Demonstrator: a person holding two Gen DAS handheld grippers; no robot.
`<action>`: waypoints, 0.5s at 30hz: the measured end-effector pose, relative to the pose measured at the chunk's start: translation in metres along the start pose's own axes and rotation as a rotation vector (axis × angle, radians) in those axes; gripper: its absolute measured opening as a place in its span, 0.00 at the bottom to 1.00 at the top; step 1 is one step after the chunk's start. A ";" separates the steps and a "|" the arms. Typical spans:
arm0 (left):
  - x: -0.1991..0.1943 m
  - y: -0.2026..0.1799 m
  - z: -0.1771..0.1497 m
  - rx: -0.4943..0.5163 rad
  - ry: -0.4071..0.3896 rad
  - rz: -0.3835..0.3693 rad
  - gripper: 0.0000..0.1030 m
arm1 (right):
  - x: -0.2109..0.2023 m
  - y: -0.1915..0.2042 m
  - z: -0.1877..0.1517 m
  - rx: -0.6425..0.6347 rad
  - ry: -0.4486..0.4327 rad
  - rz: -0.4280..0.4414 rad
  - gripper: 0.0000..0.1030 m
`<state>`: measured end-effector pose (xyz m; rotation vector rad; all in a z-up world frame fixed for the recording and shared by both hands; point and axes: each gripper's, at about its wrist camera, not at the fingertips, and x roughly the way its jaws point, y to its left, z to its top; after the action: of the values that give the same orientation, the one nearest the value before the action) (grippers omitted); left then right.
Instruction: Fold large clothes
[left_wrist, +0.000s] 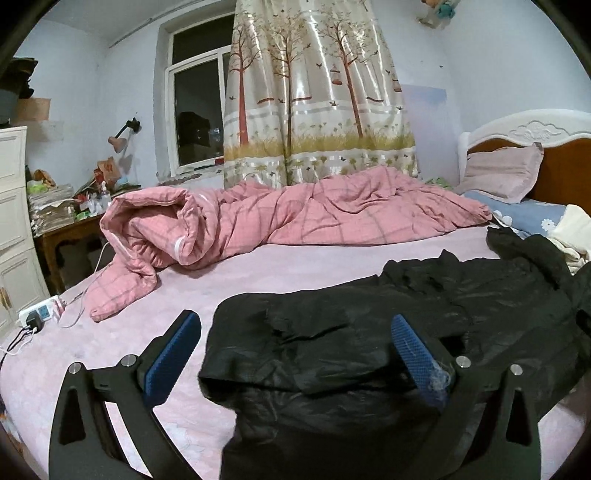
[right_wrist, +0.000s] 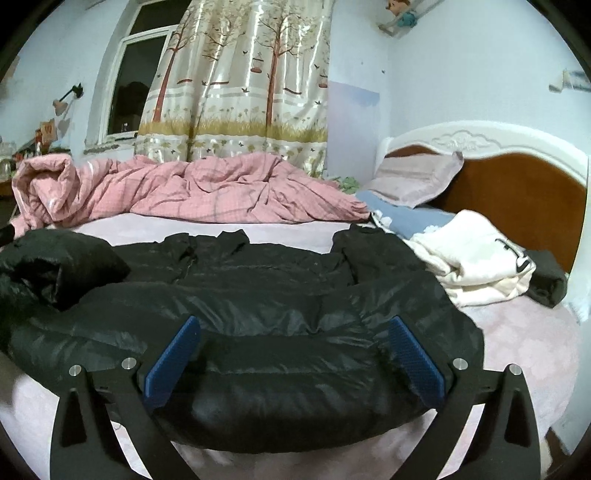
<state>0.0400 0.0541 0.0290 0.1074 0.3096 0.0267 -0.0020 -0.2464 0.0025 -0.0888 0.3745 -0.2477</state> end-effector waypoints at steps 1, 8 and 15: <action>0.001 0.002 0.000 0.004 0.002 0.011 0.99 | 0.000 0.002 -0.001 -0.010 0.001 0.001 1.00; 0.020 0.046 0.000 -0.107 0.119 0.121 0.99 | -0.010 0.011 -0.003 -0.034 0.003 0.047 1.00; 0.052 0.099 -0.021 -0.383 0.278 0.010 0.99 | -0.027 0.034 0.001 -0.122 -0.032 0.051 1.00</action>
<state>0.0818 0.1567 0.0042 -0.2774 0.5759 0.1103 -0.0180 -0.2064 0.0078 -0.2025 0.3591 -0.1729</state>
